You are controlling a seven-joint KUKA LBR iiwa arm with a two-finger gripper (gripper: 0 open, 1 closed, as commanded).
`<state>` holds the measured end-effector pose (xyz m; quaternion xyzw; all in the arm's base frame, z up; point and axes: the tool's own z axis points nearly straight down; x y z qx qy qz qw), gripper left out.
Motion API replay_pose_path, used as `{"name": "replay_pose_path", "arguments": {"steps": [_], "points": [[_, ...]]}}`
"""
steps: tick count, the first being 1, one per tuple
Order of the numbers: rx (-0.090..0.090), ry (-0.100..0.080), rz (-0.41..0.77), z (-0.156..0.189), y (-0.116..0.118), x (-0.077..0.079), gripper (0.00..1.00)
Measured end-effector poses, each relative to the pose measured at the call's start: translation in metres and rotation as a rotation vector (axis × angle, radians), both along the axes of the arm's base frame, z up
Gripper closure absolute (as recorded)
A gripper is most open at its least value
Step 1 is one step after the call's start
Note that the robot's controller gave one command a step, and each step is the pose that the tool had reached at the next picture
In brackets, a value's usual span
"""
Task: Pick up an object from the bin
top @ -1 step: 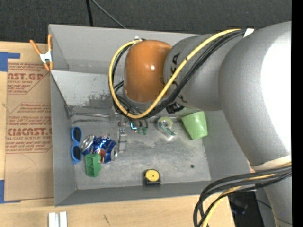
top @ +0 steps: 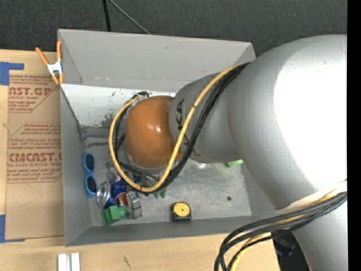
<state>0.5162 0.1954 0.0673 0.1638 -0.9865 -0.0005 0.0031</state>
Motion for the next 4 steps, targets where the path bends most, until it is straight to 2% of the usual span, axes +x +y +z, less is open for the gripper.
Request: {"name": "replay_pose_path", "arguments": {"steps": [1,2,3,4], "points": [[0.003,-0.007,0.427,0.033,0.019,-0.034,0.0],[0.004,-0.008,0.598,0.034,0.043,-0.035,0.0],[-0.001,-0.003,0.777,0.002,0.049,-0.03,0.0],[-0.001,-0.002,0.775,0.002,0.049,-0.03,0.0]]}}
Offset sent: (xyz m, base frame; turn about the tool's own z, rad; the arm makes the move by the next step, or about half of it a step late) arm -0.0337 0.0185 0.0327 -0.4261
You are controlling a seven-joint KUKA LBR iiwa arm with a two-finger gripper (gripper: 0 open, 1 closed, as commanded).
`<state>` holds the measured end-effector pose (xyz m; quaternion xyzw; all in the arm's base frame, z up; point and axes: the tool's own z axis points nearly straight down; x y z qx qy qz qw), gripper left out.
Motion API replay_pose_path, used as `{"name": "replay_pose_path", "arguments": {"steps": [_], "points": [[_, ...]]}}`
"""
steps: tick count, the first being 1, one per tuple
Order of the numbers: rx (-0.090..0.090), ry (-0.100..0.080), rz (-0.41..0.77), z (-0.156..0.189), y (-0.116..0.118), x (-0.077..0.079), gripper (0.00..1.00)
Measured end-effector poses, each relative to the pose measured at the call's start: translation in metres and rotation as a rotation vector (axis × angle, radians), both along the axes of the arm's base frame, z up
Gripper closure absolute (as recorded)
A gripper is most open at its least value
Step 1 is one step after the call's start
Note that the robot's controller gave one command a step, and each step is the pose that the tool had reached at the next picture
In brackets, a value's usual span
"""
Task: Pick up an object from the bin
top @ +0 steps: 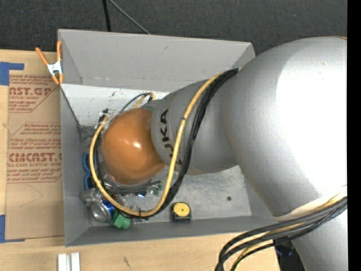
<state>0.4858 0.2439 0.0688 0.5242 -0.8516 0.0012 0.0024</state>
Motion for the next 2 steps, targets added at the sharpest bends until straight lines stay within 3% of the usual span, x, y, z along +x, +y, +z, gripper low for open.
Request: {"name": "replay_pose_path", "arguments": {"steps": [1,2], "points": [[0.004,-0.006,0.001,0.001,0.001,0.002,1.0],[0.009,-0.009,0.0,0.059,0.003,0.003,1.0]]}}
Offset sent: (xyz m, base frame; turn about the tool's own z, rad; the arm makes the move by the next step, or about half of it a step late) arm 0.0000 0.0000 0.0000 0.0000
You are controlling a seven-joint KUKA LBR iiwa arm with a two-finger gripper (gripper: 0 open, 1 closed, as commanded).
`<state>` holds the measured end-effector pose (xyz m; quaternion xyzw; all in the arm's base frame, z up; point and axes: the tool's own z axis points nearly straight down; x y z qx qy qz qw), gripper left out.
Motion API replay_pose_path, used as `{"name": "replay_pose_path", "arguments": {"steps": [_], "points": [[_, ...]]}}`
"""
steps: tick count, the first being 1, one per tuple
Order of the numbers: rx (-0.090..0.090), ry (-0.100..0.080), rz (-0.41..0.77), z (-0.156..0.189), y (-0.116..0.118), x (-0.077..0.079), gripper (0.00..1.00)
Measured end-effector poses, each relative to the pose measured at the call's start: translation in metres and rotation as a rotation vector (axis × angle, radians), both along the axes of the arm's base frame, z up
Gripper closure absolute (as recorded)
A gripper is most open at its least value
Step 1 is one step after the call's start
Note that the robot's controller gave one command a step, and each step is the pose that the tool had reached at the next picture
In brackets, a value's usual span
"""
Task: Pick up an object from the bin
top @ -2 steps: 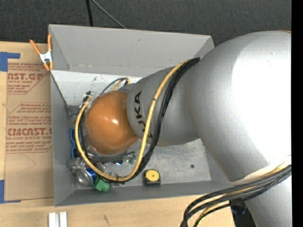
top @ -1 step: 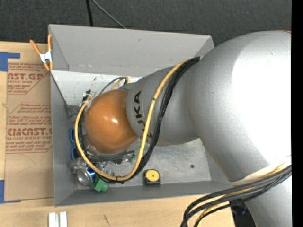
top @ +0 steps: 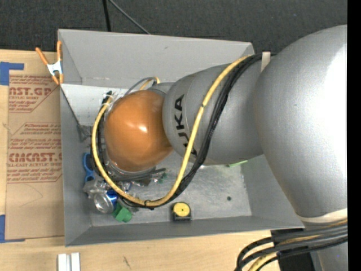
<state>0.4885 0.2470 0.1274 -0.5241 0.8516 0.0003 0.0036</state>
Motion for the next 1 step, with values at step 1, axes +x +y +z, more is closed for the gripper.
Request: {"name": "replay_pose_path", "arguments": {"steps": [1], "points": [[0.0,0.0,-0.001,0.0475,0.0018,0.0009,1.0]]}}
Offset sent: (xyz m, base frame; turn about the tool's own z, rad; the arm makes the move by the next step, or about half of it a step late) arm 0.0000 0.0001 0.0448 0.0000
